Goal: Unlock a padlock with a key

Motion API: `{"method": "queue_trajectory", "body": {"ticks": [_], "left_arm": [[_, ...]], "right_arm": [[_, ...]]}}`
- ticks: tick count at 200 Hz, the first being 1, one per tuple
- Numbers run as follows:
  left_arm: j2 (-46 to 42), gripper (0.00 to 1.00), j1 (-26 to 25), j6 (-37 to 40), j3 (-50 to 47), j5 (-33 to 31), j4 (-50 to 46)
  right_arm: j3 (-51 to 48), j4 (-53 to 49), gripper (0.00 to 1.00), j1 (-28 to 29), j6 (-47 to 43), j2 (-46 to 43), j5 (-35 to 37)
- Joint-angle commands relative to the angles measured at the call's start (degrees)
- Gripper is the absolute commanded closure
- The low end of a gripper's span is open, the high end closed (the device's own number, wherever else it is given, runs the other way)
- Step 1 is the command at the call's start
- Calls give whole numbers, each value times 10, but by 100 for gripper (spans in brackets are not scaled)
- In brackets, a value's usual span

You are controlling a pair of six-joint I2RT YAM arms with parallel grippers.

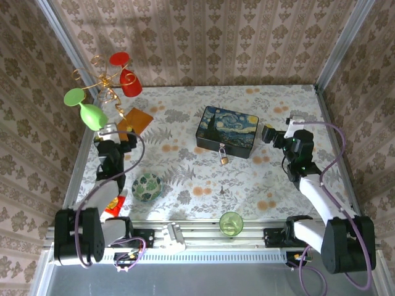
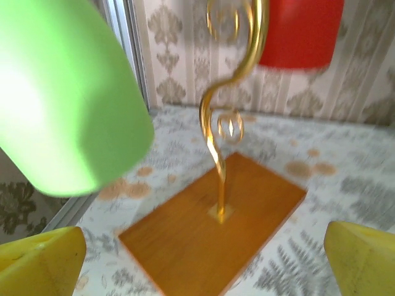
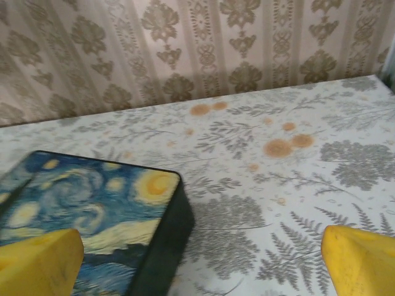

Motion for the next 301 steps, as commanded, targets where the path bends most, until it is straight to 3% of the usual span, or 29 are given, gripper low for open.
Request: {"method": "queue_trajectory", "body": {"ticks": [1,20,50,95,132,195,231,249,301], "left_arm": [[-54,0,-7,-110,31,61,-116],[-84,0,-27,-161,11,122,-93],[-91,0,-107,-160,51,150,-185],[-53,0,-276,-156,105,145,-263],[-22,0,-342,-154,133,160,-286],[-2,0,-361,-211,114,192,-264],[2,0,-361,-204,129,206,-278],[1,0,-361,-202,125,203,-272],[7,0,-361,-209,115,199,-258]], "right_arm": [[18,-154,0,20,66,-30,-62],[23,-216,0,82,57,-58,-36],[46,-312,0,187,69,-49,13],[80,-378,5,322,108,61,24],[110,-393,14,412,137,155,36],[162,-428,25,506,190,265,91],[184,-457,37,522,210,301,116],[191,-464,50,526,219,316,127],[176,-459,56,529,244,318,131]]}}
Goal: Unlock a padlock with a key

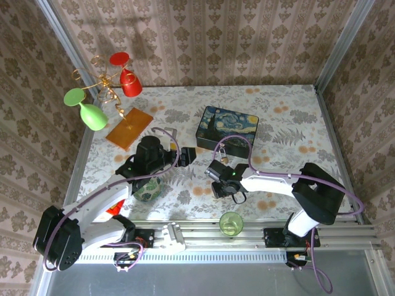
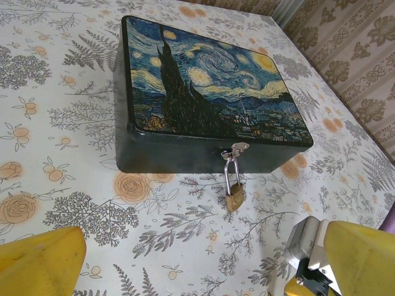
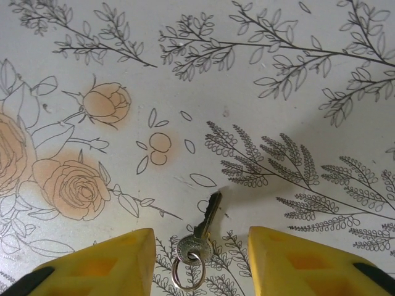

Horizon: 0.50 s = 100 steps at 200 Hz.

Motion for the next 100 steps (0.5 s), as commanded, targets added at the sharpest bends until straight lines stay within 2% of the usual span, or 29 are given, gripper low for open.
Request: {"method": "queue_trajectory", "body": {"ticks": [1,100], "left_arm": [[8,0,-4,-13,-3,7,17],[15,0,-4,-13,-8,-3,22]], "right_arm": [[-2,-22,57,6,23,8,23],[-6,-33,67,28,55,22,23]]}}
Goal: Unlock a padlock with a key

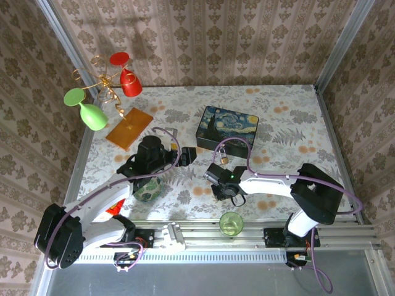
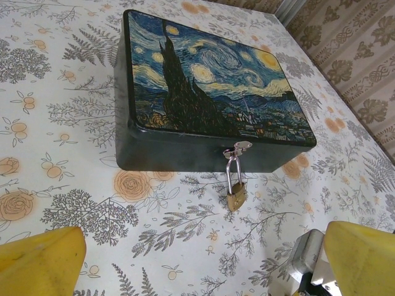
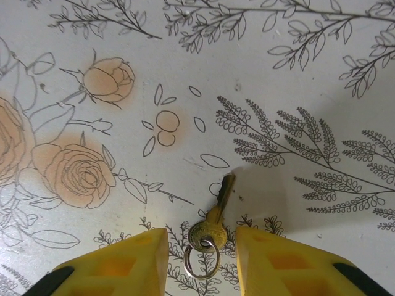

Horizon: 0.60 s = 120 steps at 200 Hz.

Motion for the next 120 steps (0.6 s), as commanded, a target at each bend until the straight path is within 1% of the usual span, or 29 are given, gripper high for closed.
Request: {"method": "queue_trajectory", "body": {"ticks": [1,24,41,61,79,93,104,109,120], "left_arm": [[3,0,-4,-6,-8,-3,16],[3,0,-4,-7,-9,-4,17],[3,0,-4,-7,-11,-5,20],[5,0,-4,-9,-11,-5,19],[5,0,-3,-7,-12,-6,18],[6,0,-4,-7,-14,-8,21],[9,0,-3,-7,-13,-8,22],[10,0,-4,-7,-13,-9,22],[13,0,-4,-8,-12,-7,22]], "right_arm": [[-2,-31,67,8,22,14,22],[-4,-37,71,8,29,16,30],[-4,-37,71,9,33,21,30],[-9,-30,74,9,38,23,30],[-23,-13,80,9,50,14,31],[-37,7,89,8,65,8,34],[-46,27,90,8,72,4,32],[-49,33,95,7,76,0,33],[-59,49,100,5,80,-11,31]]}}
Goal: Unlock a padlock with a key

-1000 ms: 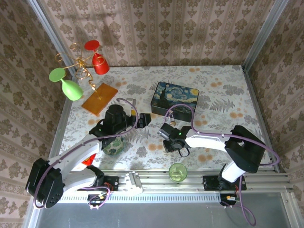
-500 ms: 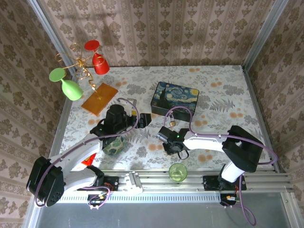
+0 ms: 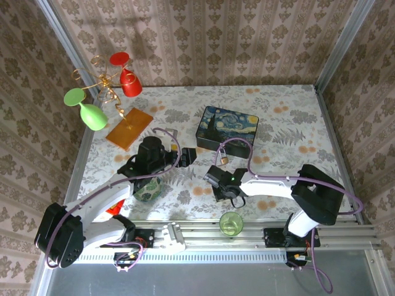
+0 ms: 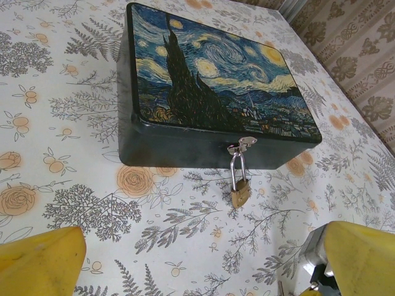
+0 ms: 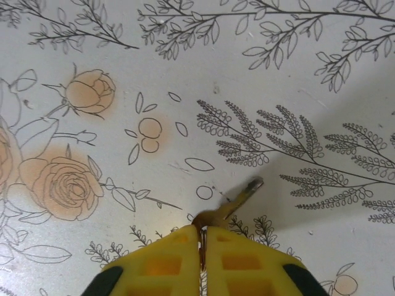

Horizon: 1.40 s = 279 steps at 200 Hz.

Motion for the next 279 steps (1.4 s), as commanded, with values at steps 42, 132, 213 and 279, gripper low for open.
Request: {"method": "queue_trajectory", "body": {"ticks": [42,132,213,279], "left_arm": [[16,0,-3,-16,-2,2,24],[8,0,-4,-164,13,134,217],[77,23,-39,-257,115,260,316],[137,33,-84,-167,205,285,92]], "right_arm": [[-82,87,100,-37,22,-64,-46],[-154,165,100,-217,-205,-358,-352],[-72,208,100,-307,-273,-414,-553],[-23,132,100,-300,-398,-383,-516]]}}
